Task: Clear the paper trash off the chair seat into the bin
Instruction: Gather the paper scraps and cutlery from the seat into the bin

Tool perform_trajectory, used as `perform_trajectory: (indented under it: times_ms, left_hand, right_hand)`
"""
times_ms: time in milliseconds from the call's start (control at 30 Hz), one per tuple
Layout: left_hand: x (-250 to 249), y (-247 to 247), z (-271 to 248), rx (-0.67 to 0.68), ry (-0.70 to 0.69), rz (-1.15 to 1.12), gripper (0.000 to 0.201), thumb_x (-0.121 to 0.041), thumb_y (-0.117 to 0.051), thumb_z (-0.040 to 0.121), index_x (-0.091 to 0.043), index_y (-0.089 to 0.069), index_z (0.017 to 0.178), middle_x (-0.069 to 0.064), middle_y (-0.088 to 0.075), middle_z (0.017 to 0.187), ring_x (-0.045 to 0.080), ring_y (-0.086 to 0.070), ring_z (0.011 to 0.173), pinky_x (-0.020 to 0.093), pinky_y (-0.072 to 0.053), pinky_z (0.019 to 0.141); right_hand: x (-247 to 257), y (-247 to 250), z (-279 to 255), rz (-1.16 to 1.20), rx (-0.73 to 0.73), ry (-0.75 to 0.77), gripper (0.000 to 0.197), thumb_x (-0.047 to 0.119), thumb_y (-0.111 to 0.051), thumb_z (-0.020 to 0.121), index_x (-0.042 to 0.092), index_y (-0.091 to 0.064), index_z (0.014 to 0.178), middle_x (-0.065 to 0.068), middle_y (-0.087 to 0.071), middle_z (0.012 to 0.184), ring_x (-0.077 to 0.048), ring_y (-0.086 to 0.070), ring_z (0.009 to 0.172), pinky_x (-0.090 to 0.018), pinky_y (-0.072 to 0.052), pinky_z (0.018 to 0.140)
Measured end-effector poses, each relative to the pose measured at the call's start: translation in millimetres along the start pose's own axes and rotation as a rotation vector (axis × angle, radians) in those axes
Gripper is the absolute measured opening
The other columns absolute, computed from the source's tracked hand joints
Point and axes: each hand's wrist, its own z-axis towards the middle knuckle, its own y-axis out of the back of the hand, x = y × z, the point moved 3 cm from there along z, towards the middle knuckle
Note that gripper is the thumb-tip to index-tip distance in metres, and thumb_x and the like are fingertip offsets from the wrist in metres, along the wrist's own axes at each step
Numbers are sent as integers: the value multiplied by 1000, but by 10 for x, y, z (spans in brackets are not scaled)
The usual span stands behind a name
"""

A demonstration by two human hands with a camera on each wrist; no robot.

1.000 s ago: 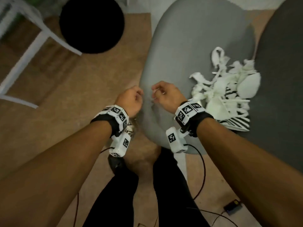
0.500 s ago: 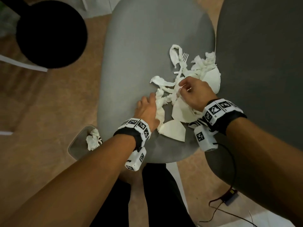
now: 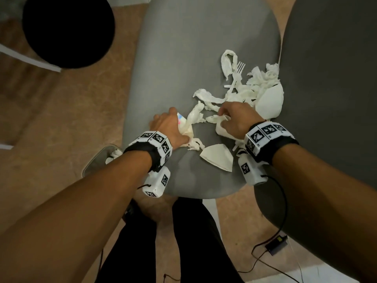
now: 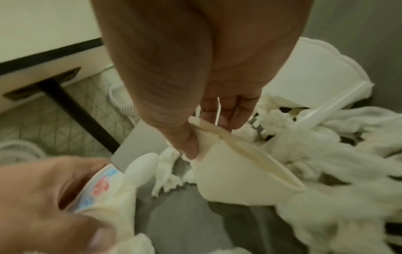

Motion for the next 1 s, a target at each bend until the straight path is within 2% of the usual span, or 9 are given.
perform_trajectory:
  times_ms: [100,200,333,433,500,633,733,833,1000]
  left_hand:
    - [83,27,-48,-16,-20,-86,68,-40,-78,73,-14,-39,122,10,-56,115,35,-58,102,39,-48,81]
    - [175,75,-127,-33,-46,-166,62,-38,-72,82,-12,-39,127,10,-53,119,32,-56,102,35,-42,79]
    - [374,139,-250,-52,-108,-236,41,-29,-57,95,-10,-39,127,13,-53,125,34,-57,105,39,-46,87]
    - [623,195,-389,-85,-122,-293,31,-24,-55,97,-8,-41,120,12,-53,124,32,-56,103,36,-43,84]
    - [886,214,-507,-120,-85,-359,30,-25,-56,96,-8,-42,117,11,-54,120,30,-56,101,36,-44,84]
    - [1618,170,-804,-214,50,-538,31,-27,-60,93,-11,-44,114,9,-59,109,28,-59,96,37,-47,81]
    - [2246,27,-1053,-253,197,-606,30,-27,-59,95,-13,-43,115,8,-60,111,27,-60,97,36,-47,81]
    - [2836,-188,-1260,-265,305,-619,32,-30,-60,92,-17,-42,115,7,-62,111,28,-61,99,40,-52,84]
    - [3442,-648,-1392,-251,401,-665,34,-27,-62,90,-14,-43,115,9,-60,111,29,-60,97,33,-46,78]
  right_hand:
    - [171,102,-65,184,-118,30,24,19,-60,88,20,-64,111,0,-64,101,-19,-59,94,-25,-41,78]
    - [414,134,-106,259,-166,65,25,22,-60,87,23,-63,113,0,-67,98,-18,-61,89,-24,-41,73]
    - [789,62,-122,338,-202,109,29,24,-60,87,24,-62,115,3,-67,98,-18,-62,93,-26,-45,79]
    - [1109,-71,-147,379,-182,141,29,25,-62,87,25,-62,117,1,-65,99,-18,-61,92,-28,-46,81]
    - [1359,-215,-165,417,-160,164,28,25,-62,88,25,-62,117,4,-63,98,-17,-61,90,-27,-46,81]
    - [1943,-621,-201,513,-128,199,22,25,-65,88,26,-66,109,10,-64,92,-14,-63,84,-32,-53,86]
    - [2443,-1023,-258,516,-60,235,20,21,-61,89,23,-67,108,9,-65,93,-17,-65,91,-33,-53,90]
    - [2886,-1454,-313,466,30,261,21,20,-59,88,22,-64,109,7,-66,97,-18,-65,95,-32,-54,87]
    - [3172,-2117,-220,325,69,186,18,25,-57,87,21,-60,105,-1,-68,101,-22,-63,92,-28,-51,77]
